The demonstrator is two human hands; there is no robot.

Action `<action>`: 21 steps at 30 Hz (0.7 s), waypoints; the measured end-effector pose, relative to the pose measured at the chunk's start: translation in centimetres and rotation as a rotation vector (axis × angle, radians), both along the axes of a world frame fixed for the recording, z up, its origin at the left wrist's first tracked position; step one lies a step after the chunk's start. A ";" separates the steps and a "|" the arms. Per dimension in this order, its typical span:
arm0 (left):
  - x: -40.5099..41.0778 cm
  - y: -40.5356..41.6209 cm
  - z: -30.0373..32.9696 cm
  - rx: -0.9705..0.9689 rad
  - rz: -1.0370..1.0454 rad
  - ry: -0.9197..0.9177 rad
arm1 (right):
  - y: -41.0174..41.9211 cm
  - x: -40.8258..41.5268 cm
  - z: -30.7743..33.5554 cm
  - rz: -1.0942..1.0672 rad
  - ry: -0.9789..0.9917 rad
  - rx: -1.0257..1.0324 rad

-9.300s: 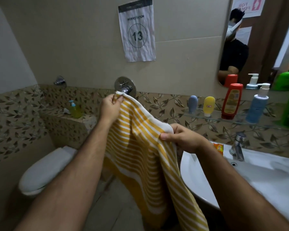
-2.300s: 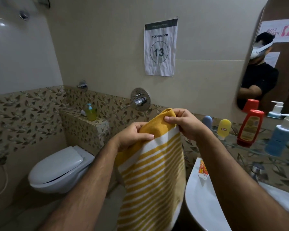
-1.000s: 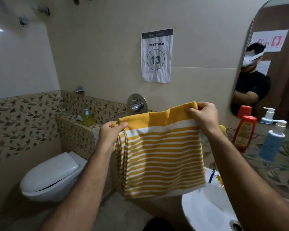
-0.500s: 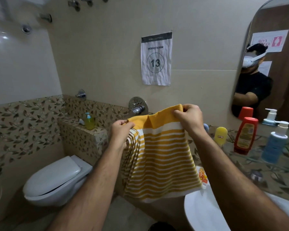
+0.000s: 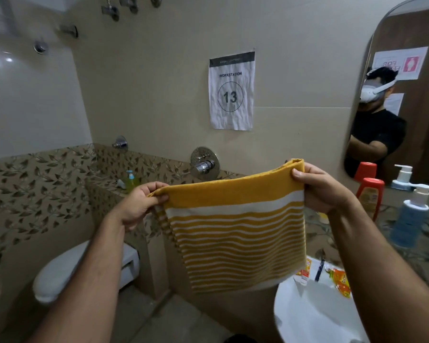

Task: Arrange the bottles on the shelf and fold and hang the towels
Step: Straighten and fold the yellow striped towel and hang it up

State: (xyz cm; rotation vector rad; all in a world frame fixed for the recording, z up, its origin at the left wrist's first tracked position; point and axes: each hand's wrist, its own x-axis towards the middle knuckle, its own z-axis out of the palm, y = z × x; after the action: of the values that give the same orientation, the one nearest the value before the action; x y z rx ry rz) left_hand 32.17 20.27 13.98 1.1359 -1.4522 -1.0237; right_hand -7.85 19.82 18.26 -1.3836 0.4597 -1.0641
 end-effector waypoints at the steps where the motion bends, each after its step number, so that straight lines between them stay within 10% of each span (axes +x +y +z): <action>1: -0.1 0.1 -0.1 0.001 -0.036 0.038 | 0.1 0.2 0.0 0.041 -0.042 0.015; 11: -5.9 -0.3 -1.4 0.047 -0.362 0.489 | 1.6 6.5 -0.1 0.406 -0.296 0.197; 21: -10.5 -0.4 -0.5 -0.057 -0.695 0.617 | 2.5 7.2 -0.5 0.452 0.028 -0.049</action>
State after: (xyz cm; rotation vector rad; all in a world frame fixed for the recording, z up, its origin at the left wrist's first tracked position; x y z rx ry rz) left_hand 21.64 19.89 13.47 0.1912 -1.3516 -1.6158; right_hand -0.68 22.34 17.77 -1.4588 0.1281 -0.6891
